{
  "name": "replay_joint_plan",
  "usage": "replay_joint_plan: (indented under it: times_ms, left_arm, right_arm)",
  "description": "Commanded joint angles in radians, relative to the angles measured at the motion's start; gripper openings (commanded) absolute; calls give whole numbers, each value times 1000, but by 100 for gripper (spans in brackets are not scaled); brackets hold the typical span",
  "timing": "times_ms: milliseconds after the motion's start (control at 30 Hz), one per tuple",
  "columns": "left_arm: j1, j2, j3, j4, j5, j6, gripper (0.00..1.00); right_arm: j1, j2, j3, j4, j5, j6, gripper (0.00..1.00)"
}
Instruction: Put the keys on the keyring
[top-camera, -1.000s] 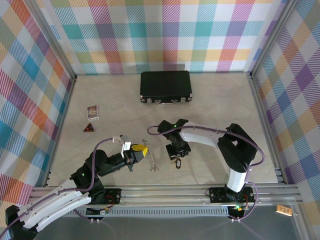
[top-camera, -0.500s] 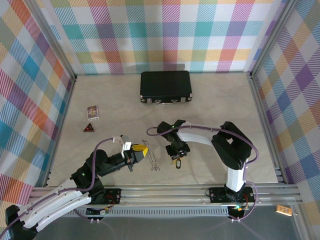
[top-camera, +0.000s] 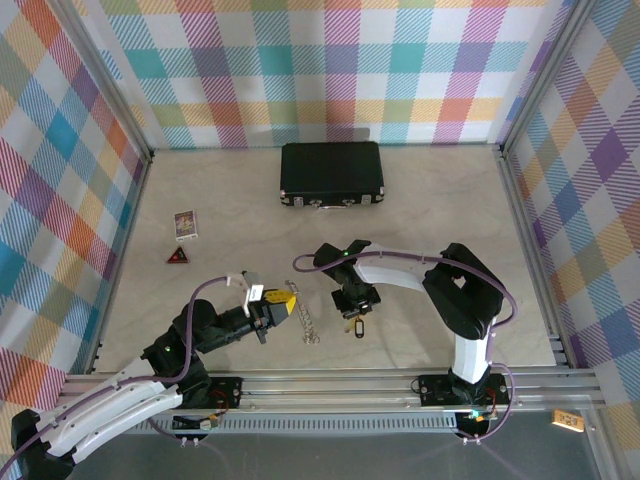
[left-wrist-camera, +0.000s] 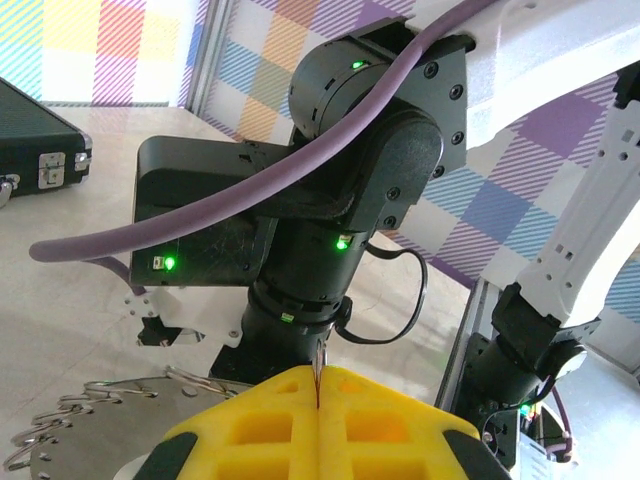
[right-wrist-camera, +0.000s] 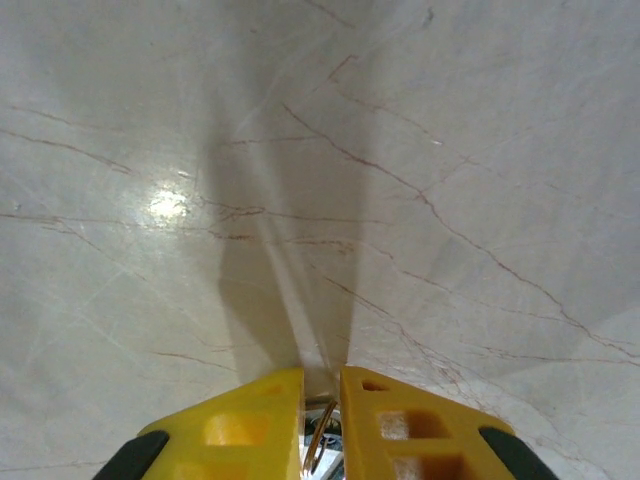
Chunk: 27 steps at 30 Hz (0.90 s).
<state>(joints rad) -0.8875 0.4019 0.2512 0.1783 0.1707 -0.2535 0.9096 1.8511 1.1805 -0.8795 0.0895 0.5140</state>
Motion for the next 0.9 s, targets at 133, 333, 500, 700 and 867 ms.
replay_joint_plan:
  times_ms: [133,333,500,700,867]
  left_arm:
    - [10,-6,-6,46,15,8,0]
    - [10,-6,-6,47,19,7,0]
    - [10,-8,-6,45,19,8,0]
    - [10,-14,-5,43,21,8,0]
    - [10,-26,-7,41,16,11,0]
  right_arm:
    - [5,-56,-1,-45,24,19,17]
    - [5,-55,-8,-41,21,17,16]
    - [5,-56,-10,-44,19,13,13]
    - [5,-54,-15,-49,19,10,14]
    - [4,-59,-22,-49,12,14,15]
